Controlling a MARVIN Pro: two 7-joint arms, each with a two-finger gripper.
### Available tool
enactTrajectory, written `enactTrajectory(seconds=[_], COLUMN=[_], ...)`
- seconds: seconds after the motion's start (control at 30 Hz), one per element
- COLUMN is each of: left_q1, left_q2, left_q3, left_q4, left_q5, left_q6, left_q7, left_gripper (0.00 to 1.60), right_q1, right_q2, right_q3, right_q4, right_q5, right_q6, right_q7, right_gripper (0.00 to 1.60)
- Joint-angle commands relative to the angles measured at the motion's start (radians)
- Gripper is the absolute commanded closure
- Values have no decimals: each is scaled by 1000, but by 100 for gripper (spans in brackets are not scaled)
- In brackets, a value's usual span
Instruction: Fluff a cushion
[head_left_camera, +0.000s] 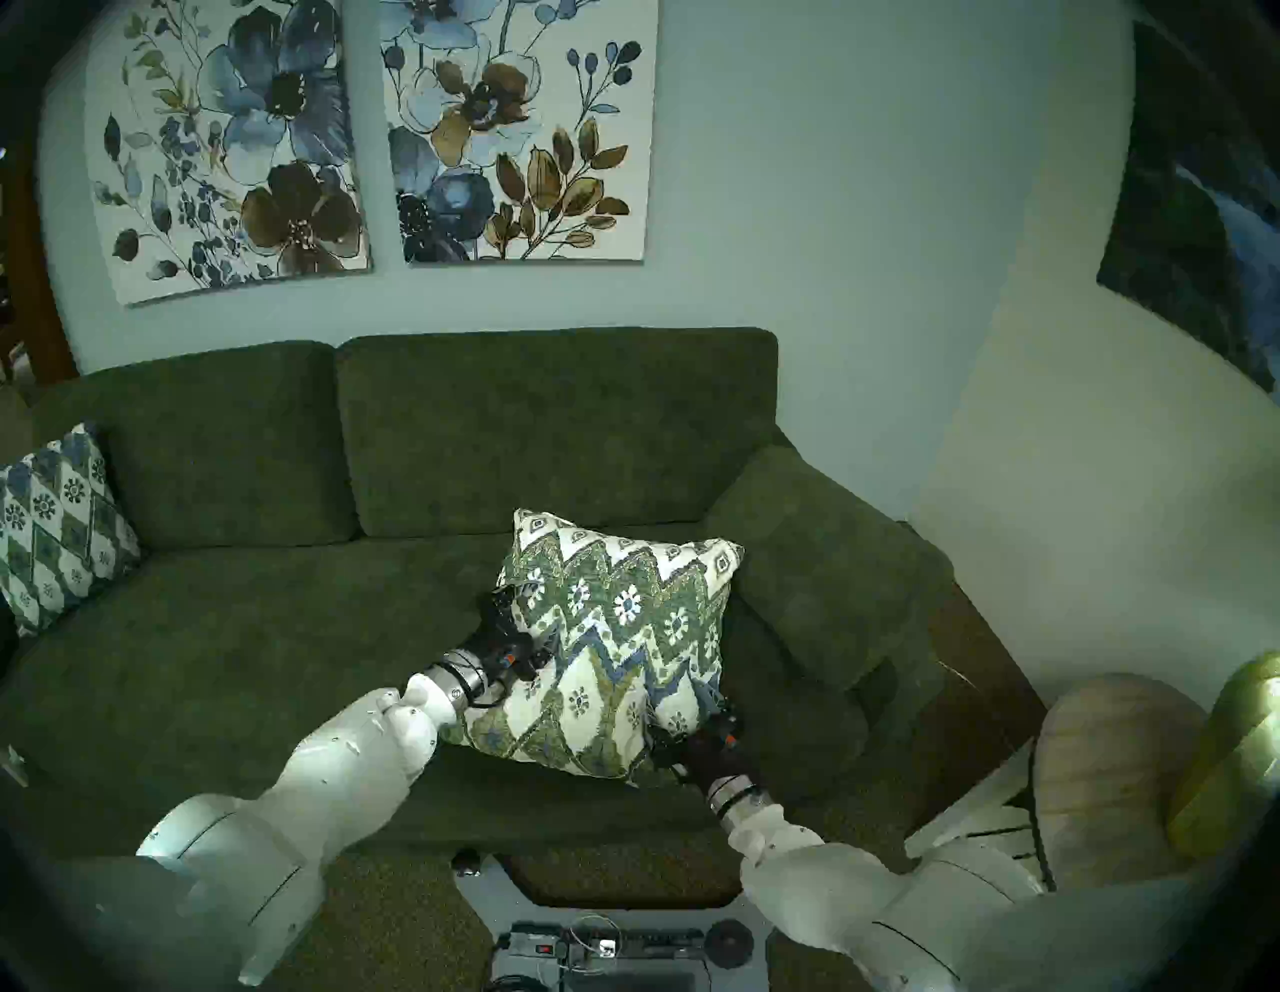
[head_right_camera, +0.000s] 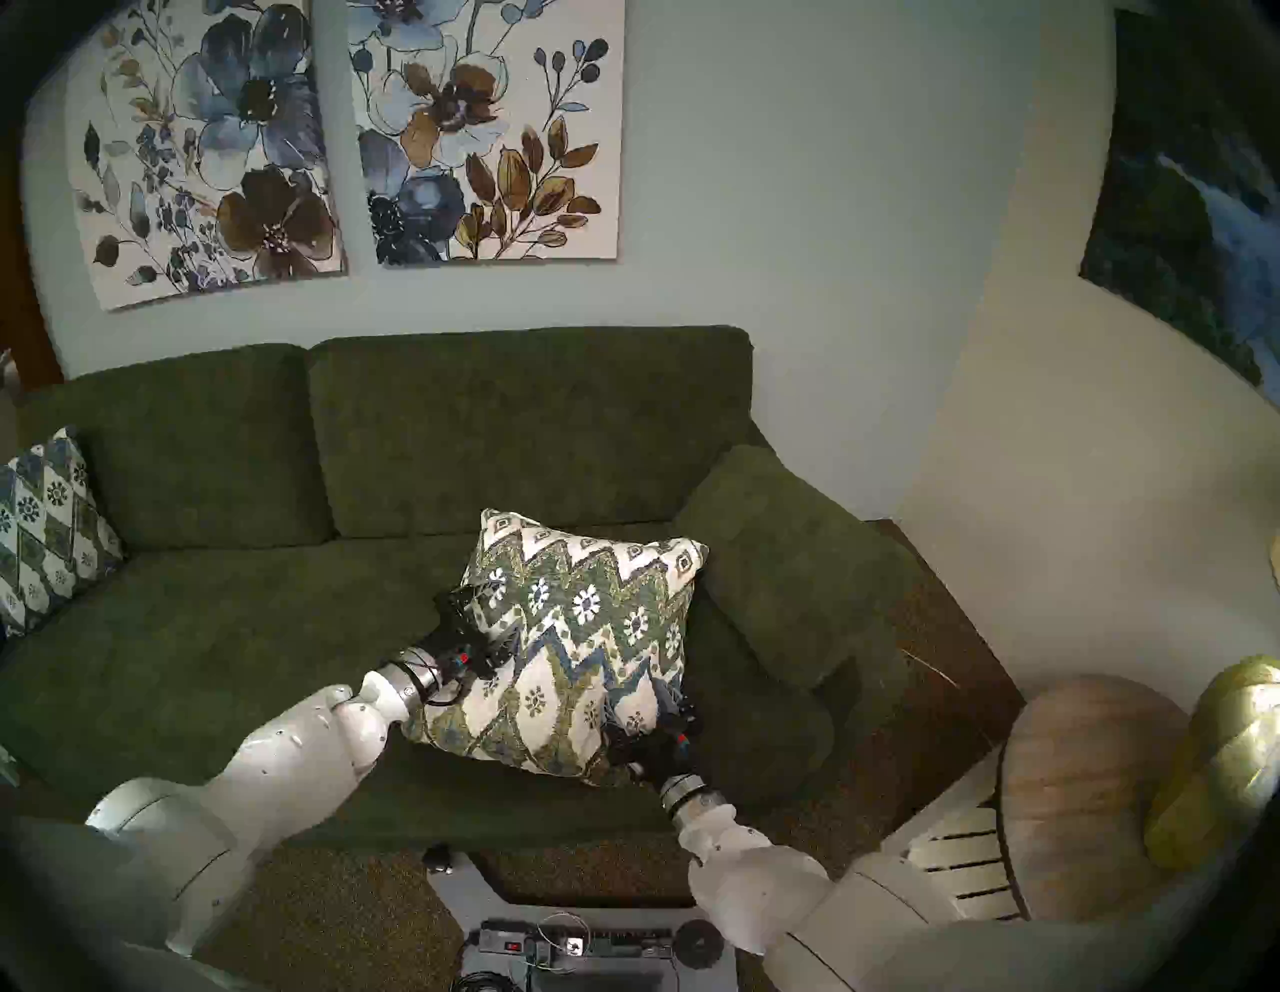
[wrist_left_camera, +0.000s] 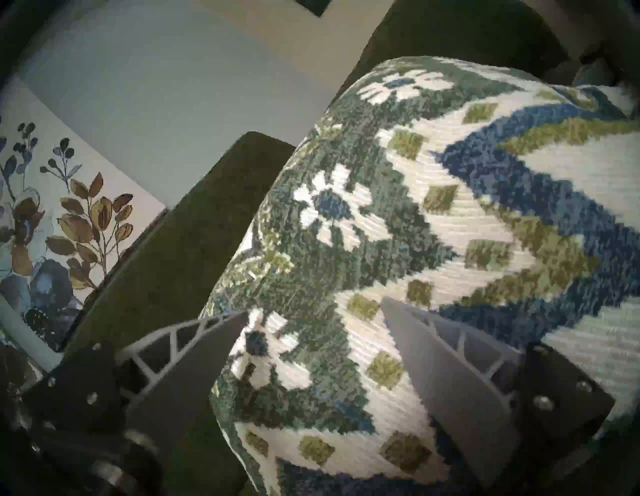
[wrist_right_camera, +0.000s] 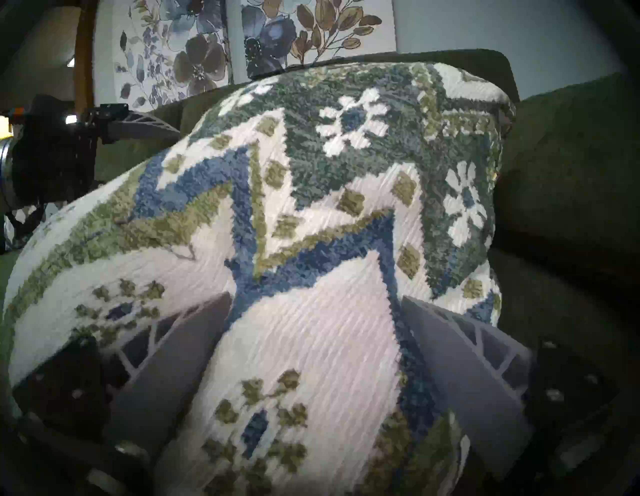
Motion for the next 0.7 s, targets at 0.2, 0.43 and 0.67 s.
enactTrajectory(seconds=[0.2, 0.43, 0.67], left_q1=[-95, -119, -126], left_q2=[-19, -8, 4], left_q3=[-18, -22, -19], left_q4=[-25, -79, -116], left_q5=[-47, -56, -60], left_q6=[-13, -29, -35], left_q7=[-30, -29, -34], left_gripper=[0, 0, 0], right_q1=[87, 136, 160], right_q2=[-4, 18, 52], right_q3=[-15, -2, 10], right_q4=[-179, -271, -350], right_q5=[-15, -9, -7], right_q6=[7, 7, 7], right_q7=[79, 82, 93], right_gripper=[0, 0, 0])
